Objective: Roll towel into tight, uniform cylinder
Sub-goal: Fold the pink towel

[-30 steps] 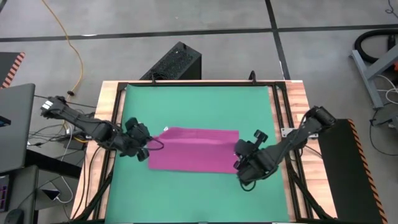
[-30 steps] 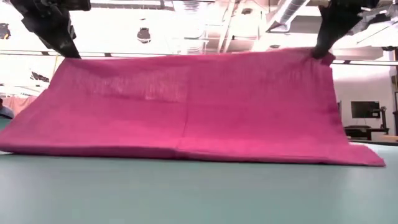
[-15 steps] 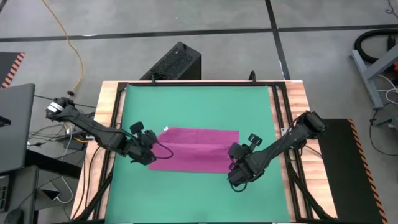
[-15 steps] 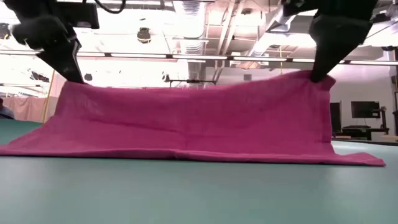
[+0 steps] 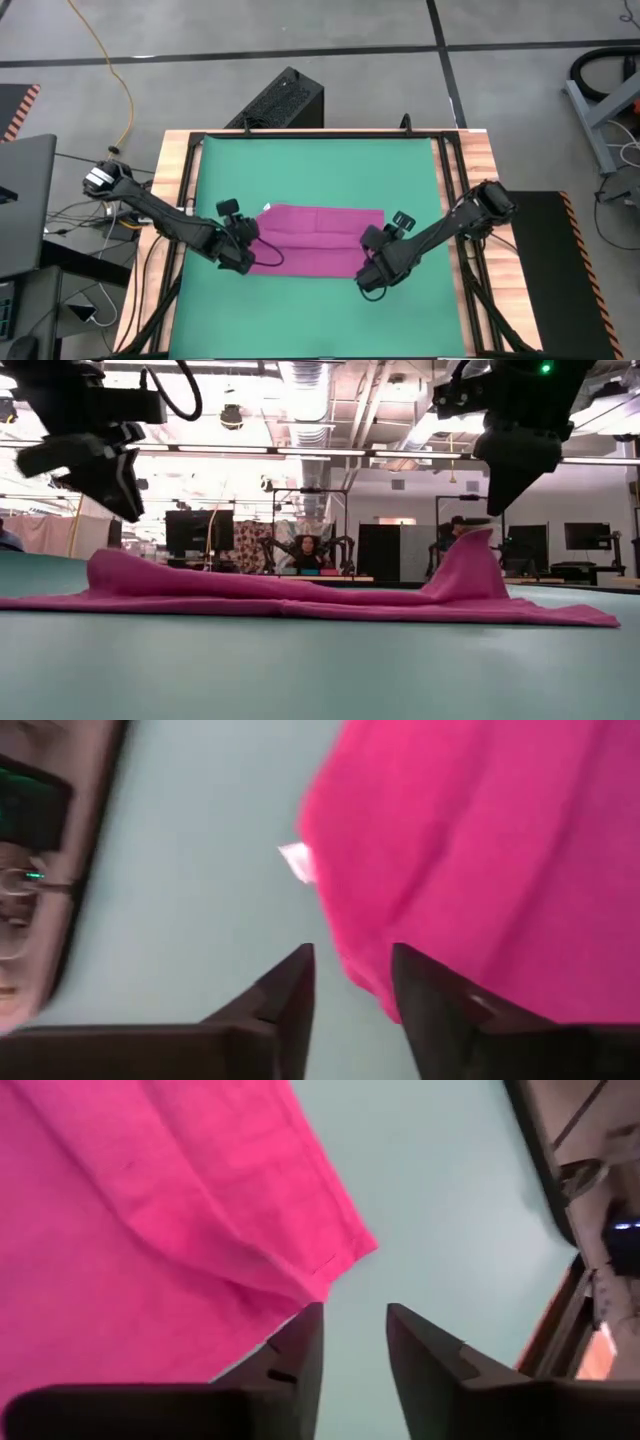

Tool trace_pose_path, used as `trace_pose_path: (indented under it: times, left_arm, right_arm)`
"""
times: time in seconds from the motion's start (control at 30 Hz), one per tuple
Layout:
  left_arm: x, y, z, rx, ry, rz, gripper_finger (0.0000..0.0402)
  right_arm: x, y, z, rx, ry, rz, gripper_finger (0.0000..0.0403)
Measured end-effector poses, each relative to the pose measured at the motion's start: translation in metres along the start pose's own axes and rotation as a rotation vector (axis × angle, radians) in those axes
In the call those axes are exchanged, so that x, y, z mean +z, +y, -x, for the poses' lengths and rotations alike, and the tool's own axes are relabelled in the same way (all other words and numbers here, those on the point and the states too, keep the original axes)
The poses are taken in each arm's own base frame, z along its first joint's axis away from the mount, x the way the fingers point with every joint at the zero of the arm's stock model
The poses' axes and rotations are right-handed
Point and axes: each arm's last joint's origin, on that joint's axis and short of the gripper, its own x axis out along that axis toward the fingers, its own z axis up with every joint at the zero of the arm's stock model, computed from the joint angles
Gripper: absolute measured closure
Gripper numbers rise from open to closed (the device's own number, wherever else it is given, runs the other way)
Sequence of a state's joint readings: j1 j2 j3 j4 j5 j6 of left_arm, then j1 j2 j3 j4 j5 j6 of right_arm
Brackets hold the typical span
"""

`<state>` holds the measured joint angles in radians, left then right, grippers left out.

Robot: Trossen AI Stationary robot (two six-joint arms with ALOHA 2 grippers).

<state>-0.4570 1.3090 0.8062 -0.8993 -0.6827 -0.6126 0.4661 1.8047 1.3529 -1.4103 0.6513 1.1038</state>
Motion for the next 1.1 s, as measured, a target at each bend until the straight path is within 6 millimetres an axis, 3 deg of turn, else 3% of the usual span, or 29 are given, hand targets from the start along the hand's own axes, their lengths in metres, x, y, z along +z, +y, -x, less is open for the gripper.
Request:
trace_pose_path:
  times: [0.23,0.37,0.53,0.67,0.93,1.1]
  left_arm:
    - [0.003,0.004,0.004,0.081,-0.041,0.014,0.0218]
    - [0.010,0.001,0.030,-0.011,-0.150,-0.040,0.0224]
    - [0.010,-0.013,0.069,-0.266,-0.343,-0.083,0.0232]
    - [0.000,-0.036,0.080,-0.348,-0.385,-0.167,0.0233]
    - [-0.021,-0.094,0.052,-0.276,-0.290,-0.335,0.0233]
    - [-0.033,-0.108,0.050,-0.288,-0.266,-0.327,0.0233]
  right_arm:
    - [-0.001,0.000,0.004,-0.046,-0.096,0.073,0.0235]
    - [-0.017,0.004,0.027,-0.005,-0.234,0.143,0.0238]
    - [-0.040,0.023,0.068,0.241,-0.427,0.201,0.0238]
    - [-0.054,0.037,0.088,0.389,-0.504,0.176,0.0239]
    - [-0.074,0.057,0.063,0.485,-0.431,0.128,0.0239]
    - [-0.081,0.065,0.045,0.532,-0.414,0.128,0.0239]
